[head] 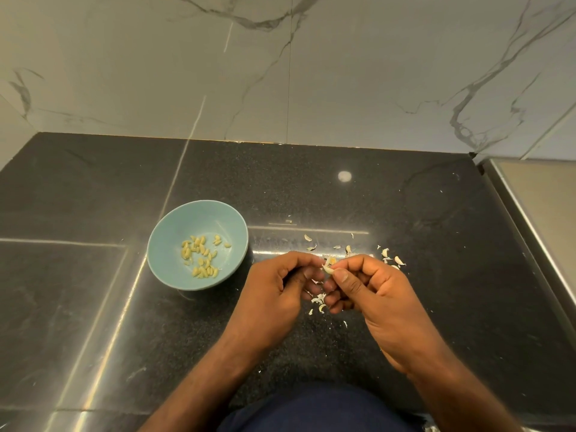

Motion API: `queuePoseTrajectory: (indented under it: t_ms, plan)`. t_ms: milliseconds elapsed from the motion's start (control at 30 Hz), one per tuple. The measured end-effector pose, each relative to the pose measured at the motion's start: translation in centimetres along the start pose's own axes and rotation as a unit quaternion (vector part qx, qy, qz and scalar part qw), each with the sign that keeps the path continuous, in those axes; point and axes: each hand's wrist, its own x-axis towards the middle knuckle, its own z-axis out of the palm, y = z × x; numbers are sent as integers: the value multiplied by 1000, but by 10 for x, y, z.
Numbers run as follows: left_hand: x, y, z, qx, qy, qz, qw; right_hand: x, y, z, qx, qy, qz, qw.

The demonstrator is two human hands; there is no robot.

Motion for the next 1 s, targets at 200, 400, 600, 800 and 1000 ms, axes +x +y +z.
queuePoseTrajectory:
  t_ms: [200, 400, 600, 800, 1000]
  plan:
    - [-2, 5, -1, 28, -52, 57, 997, 1, 3, -2, -6, -22, 18, 1000]
    - [3, -1, -6, 159, -36, 108, 981, -2, 6, 1, -100, -98, 28, 990]
    - [2, -3, -6, 288, -118, 126, 942, -4, 9, 4, -115, -98, 67, 986]
    - [-1, -10, -4, 279, -135, 126, 942, -6, 13, 6, -177, -89, 74, 977]
    - [-2, -8, 5, 97, -101, 6, 990, -6, 24, 5, -311, -52, -91, 945]
